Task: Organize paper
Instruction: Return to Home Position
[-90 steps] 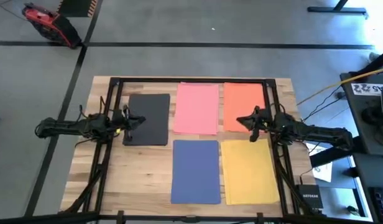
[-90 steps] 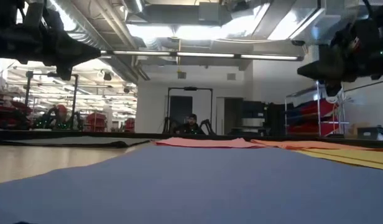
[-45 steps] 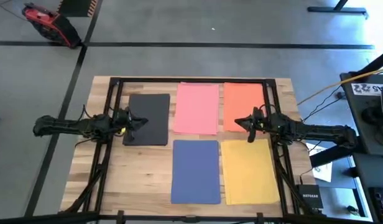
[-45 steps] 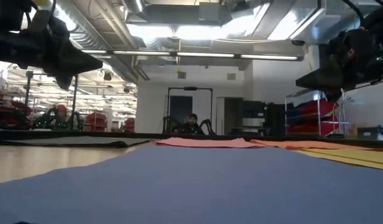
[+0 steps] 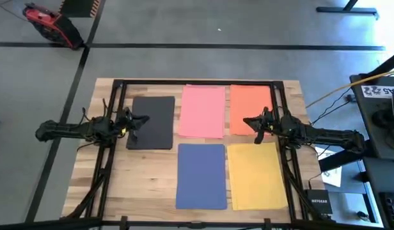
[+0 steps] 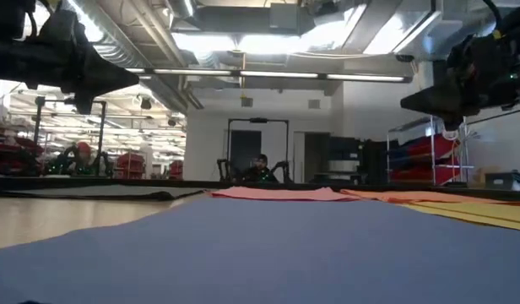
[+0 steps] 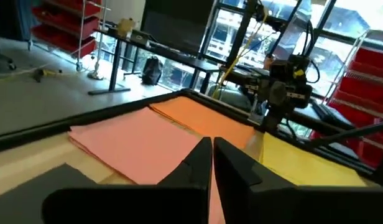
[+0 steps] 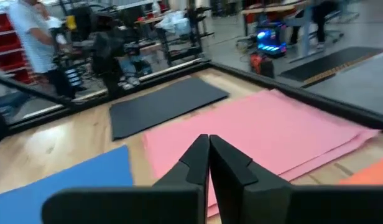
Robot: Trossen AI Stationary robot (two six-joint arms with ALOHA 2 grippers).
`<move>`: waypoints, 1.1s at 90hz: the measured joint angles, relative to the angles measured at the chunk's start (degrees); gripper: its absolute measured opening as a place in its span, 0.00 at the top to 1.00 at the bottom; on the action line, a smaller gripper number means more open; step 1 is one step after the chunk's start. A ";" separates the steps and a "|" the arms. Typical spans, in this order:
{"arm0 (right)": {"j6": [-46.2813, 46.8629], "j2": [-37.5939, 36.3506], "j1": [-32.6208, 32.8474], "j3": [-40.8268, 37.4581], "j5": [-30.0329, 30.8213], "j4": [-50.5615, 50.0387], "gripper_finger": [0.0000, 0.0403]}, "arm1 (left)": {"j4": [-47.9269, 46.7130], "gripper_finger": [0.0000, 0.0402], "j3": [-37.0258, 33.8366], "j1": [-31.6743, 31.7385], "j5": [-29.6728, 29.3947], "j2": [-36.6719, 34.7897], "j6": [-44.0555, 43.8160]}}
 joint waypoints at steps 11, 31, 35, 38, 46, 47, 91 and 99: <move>-0.34 0.01 0.01 0.00 2.00 0.27 1.00 | -0.02 1.00 0.00 0.02 0.00 0.04 0.07; 1.16 0.27 0.00 -0.02 -1.98 -0.13 1.00 | -0.02 1.00 0.00 0.02 0.07 0.04 2.87; 1.81 0.32 0.00 -0.02 -3.83 -0.37 1.00 | -0.04 1.00 0.00 0.02 0.09 0.04 2.67; 1.81 0.31 0.00 -0.02 -4.85 -0.49 1.00 | -0.04 1.00 0.00 0.02 0.09 0.04 2.67; 1.82 0.31 0.02 -0.02 -6.14 -0.41 1.00 | -0.04 1.00 0.00 0.02 0.10 0.04 3.09; 1.81 0.31 0.02 -0.02 -6.14 -0.40 1.00 | -0.04 1.00 0.00 0.02 0.12 0.04 3.08; 1.90 0.31 0.02 -0.02 -6.14 -0.25 1.00 | -0.06 1.00 0.00 0.02 0.15 0.04 3.09; 1.91 0.31 0.01 -0.02 -6.16 -0.25 1.00 | -0.06 1.00 0.00 0.02 0.15 0.04 2.73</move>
